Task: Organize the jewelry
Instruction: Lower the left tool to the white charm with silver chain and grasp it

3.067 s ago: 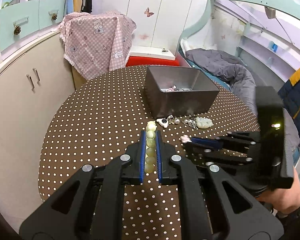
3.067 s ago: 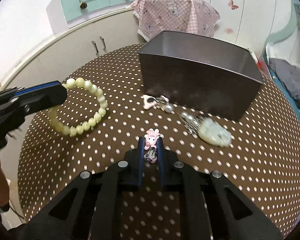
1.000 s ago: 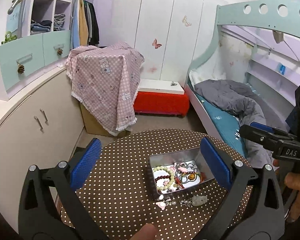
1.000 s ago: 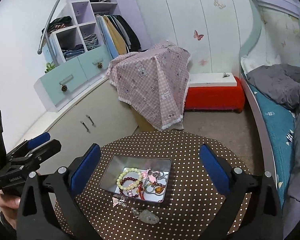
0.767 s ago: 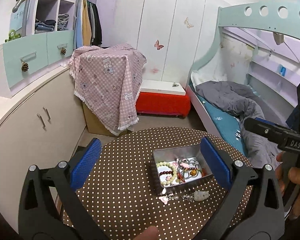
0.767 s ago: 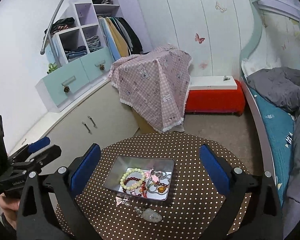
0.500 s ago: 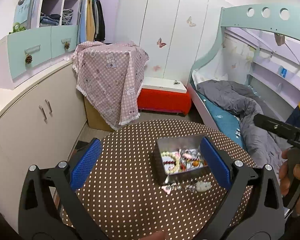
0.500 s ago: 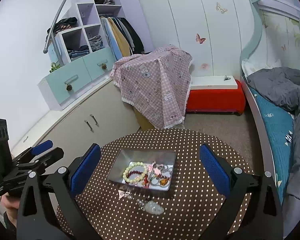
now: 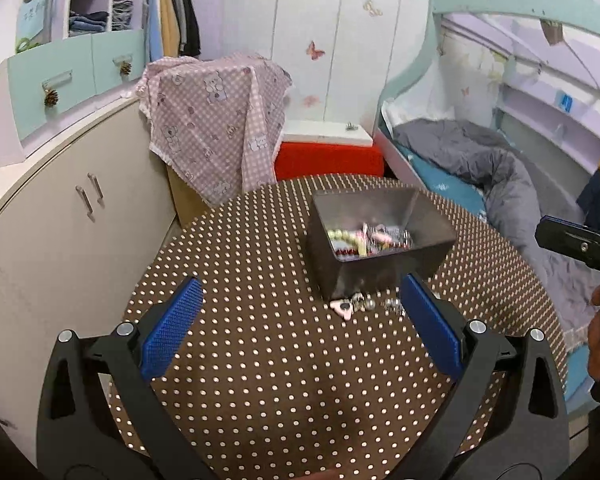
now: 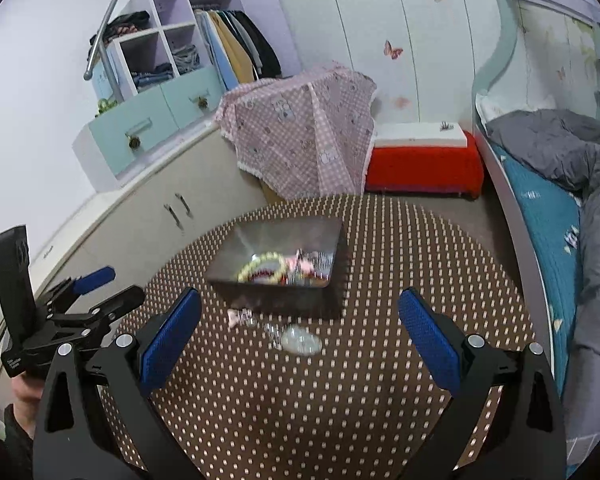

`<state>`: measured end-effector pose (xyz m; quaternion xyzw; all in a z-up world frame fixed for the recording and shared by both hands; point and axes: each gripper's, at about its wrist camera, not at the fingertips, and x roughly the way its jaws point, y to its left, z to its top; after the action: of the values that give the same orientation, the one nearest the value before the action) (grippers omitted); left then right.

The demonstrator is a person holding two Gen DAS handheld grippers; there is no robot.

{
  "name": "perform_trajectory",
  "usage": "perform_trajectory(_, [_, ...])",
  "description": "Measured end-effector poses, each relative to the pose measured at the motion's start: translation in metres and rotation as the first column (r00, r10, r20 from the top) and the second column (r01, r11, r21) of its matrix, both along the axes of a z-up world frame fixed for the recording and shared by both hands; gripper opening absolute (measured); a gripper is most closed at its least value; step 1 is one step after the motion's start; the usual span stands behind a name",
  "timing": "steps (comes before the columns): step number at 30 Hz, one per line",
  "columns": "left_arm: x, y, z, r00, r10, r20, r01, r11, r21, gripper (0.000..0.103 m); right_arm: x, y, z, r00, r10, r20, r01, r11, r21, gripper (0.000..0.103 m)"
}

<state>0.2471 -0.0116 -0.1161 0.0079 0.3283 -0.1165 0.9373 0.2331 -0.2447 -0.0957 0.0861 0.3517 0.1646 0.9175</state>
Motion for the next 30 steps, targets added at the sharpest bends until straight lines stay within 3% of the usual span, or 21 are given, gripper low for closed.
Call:
perform_trajectory(7, [0.024, -0.024, -0.047, 0.996, -0.044, -0.08, 0.054, 0.991, 0.124, 0.097, -0.002, -0.002, -0.028, 0.997, -0.01, -0.072, 0.01, 1.0, 0.008, 0.095])
perform_trajectory(12, [0.047, -0.033, -0.068, 0.987, -0.088, -0.137, 0.108, 0.983, 0.147, 0.096, -0.001, -0.004, -0.041, 0.994, -0.014, -0.105, 0.015, 1.0, 0.008, 0.095])
perform_trajectory(16, [0.064, -0.04, -0.084, 0.97, -0.118, -0.213, 0.149, 0.98, 0.135, 0.076, 0.001, -0.005, -0.048, 0.993, -0.01, -0.12, 0.012, 1.0, 0.011, 0.095])
perform_trajectory(21, [0.068, -0.038, -0.078, 0.966, -0.156, -0.206, 0.175, 0.982, 0.076, 0.049, 0.006, 0.0, -0.054, 0.991, 0.0, -0.135, 0.002, 1.0, 0.011, 0.095])
perform_trajectory(23, [0.067, -0.04, -0.077, 0.963, -0.175, -0.203, 0.192, 0.979, 0.065, 0.032, 0.009, 0.005, -0.056, 0.99, 0.01, -0.14, -0.009, 1.0, 0.009, 0.095])
perform_trajectory(26, [0.064, -0.039, -0.076, 0.957, -0.204, -0.205, 0.214, 0.976, 0.03, 0.024, 0.011, 0.014, -0.059, 0.989, 0.036, -0.146, -0.036, 0.999, 0.003, 0.095])
perform_trajectory(30, [0.057, -0.034, -0.078, 0.951, -0.228, -0.208, 0.23, 0.973, -0.017, 0.024, 0.013, 0.023, -0.065, 0.985, 0.065, -0.161, -0.066, 0.998, 0.001, 0.095])
